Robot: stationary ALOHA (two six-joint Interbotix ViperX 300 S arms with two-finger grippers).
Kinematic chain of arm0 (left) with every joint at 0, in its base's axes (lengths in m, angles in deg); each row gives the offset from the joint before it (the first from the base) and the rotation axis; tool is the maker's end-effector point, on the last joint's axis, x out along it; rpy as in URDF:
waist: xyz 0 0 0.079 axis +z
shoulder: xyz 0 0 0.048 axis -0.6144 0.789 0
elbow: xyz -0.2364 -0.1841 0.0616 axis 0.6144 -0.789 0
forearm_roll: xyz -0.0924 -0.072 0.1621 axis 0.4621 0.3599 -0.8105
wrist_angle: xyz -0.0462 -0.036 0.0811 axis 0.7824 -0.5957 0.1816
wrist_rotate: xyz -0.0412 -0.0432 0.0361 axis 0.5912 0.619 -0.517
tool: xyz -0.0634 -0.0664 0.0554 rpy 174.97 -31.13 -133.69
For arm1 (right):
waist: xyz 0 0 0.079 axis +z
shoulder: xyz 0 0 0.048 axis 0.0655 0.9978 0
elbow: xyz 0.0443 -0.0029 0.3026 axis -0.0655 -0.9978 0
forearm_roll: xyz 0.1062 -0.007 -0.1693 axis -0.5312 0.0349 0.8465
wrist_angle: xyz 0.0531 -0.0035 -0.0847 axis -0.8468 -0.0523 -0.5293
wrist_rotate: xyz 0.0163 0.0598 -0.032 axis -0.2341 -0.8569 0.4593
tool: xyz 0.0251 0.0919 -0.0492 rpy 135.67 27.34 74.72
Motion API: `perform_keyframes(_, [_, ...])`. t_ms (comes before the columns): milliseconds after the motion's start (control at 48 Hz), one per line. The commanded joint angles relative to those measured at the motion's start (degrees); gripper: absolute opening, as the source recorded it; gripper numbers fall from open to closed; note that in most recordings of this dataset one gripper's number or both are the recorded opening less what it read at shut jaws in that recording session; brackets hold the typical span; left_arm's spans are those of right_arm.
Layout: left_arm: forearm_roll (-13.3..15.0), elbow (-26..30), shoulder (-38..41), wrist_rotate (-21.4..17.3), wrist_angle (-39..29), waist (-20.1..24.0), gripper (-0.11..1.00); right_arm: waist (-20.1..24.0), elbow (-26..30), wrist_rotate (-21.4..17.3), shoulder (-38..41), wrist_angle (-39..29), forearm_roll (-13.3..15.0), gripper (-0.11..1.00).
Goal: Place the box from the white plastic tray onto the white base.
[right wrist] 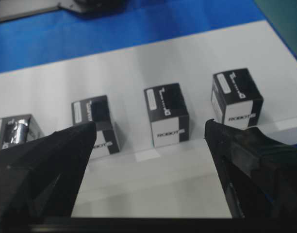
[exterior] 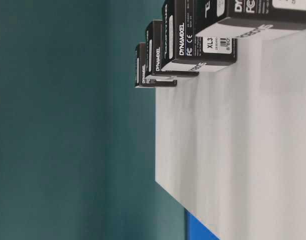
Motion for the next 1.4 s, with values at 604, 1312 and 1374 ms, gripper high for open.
perform_keyframes(604, [-0.09,1.49,0.09,0.62,0.26,-0.44,-0.07,-0.44,-1.85,0.26,-2.46,1.49,0.35,0.99])
perform_keyframes(1312, [0.0,1.23,-0.88,0.53,0.26,-0.53,-0.07,-0.44,-3.43,0.7,-2.37,5.45,0.35,0.99])
perform_keyframes(1374, [-0.09,1.32,-1.05,0.53,0.26,-0.53,-0.07,-0.44,-3.87,0.7,-2.37,6.06,0.26,0.99])
